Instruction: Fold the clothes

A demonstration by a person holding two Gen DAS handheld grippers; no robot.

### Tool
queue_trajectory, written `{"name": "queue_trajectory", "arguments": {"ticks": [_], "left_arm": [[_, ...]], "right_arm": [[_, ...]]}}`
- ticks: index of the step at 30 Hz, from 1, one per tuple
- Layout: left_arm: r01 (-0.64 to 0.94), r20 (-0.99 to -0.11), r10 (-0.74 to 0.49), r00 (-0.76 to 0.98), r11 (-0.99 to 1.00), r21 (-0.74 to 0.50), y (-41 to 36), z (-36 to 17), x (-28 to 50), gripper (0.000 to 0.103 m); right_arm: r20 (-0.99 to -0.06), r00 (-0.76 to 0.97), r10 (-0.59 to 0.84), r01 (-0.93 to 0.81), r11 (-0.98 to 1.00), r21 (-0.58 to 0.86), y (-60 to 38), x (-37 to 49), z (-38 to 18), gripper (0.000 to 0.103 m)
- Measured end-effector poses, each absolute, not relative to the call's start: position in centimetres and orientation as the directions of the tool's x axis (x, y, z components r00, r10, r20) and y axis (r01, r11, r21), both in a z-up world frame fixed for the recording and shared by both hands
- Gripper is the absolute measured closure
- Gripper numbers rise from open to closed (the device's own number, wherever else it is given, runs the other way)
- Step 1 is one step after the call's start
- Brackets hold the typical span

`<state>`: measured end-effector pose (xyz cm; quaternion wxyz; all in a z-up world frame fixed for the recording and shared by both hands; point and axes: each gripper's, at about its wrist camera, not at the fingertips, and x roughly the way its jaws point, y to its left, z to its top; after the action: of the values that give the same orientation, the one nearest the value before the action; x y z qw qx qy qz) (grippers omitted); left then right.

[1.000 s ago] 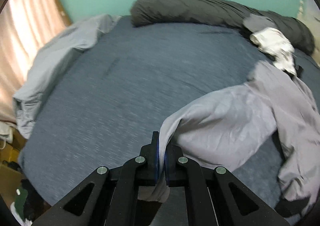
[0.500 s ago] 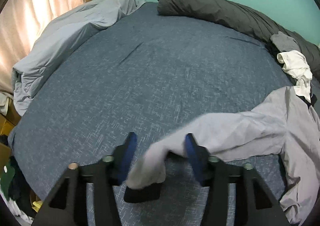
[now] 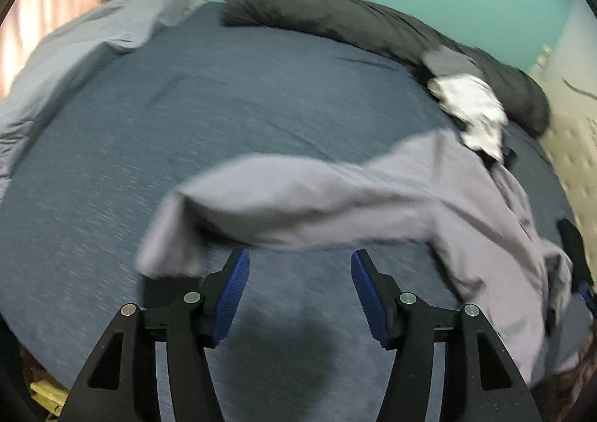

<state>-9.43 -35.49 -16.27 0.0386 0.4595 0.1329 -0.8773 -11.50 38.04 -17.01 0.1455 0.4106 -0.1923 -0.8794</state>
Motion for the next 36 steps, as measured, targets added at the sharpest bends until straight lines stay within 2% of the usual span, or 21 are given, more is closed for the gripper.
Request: {"name": "queue_trajectory", "arguments": {"ticks": [5,8,11,16,26,27,28,30,31,36], "left_arm": [[0.109,-0.815,0.158,-0.557,-0.959,-0.261,-30.3,-17.1,-8.7,0.041],[0.071,-0.821,0.174,-0.544,-0.965,-0.252,-28.0,-17.9,-8.9,0.040],[0.044,-0.826,0.187,-0.532,-0.968,-0.248,-26.0,-18.6,-9.1,0.040],[0.008,-0.832,0.212,-0.512,-0.968,-0.252,-23.2,-19.4,-9.3,0.040],[0.016,-0.855,0.218,-0.470,-0.967,-0.256,-21.4,-21.6,-10.4,0.039],[0.019,-0.857,0.219,-0.467,-0.966,-0.258,-21.4,-21.8,-10.5,0.039],[0.022,-0.859,0.218,-0.464,-0.966,-0.257,-21.3,-21.9,-10.6,0.039],[0.019,-0.861,0.219,-0.459,-0.967,-0.256,-21.2,-22.1,-10.6,0.039],[0.016,-0.861,0.220,-0.458,-0.967,-0.256,-21.1,-22.1,-10.6,0.039],[0.004,-0.860,0.227,-0.457,-0.966,-0.257,-20.5,-21.9,-10.3,0.039]], "right_arm": [[-0.728,-0.602,-0.328,-0.011,-0.908,0.418,43.3,-10.6,-17.6,0.064],[-0.768,-0.565,-0.301,-0.063,-0.912,0.404,45.6,-10.5,-19.0,0.054],[-0.795,-0.535,-0.284,-0.117,-0.908,0.403,47.2,-10.4,-20.8,0.051],[-0.789,-0.536,-0.300,-0.184,-0.871,0.456,49.3,-10.8,-23.7,0.043],[-0.750,-0.544,-0.376,-0.177,-0.823,0.540,51.0,-13.1,-27.4,0.041],[-0.748,-0.544,-0.380,-0.163,-0.827,0.538,50.9,-13.1,-27.4,0.046],[-0.747,-0.543,-0.384,-0.149,-0.831,0.536,50.8,-13.2,-27.5,0.065],[-0.743,-0.543,-0.391,-0.123,-0.838,0.531,50.5,-13.2,-27.6,0.090],[-0.739,-0.550,-0.388,-0.114,-0.842,0.527,50.5,-13.1,-27.3,0.097],[-0.745,-0.614,-0.263,-0.099,-0.910,0.403,51.8,-12.9,-22.9,0.101]]}}
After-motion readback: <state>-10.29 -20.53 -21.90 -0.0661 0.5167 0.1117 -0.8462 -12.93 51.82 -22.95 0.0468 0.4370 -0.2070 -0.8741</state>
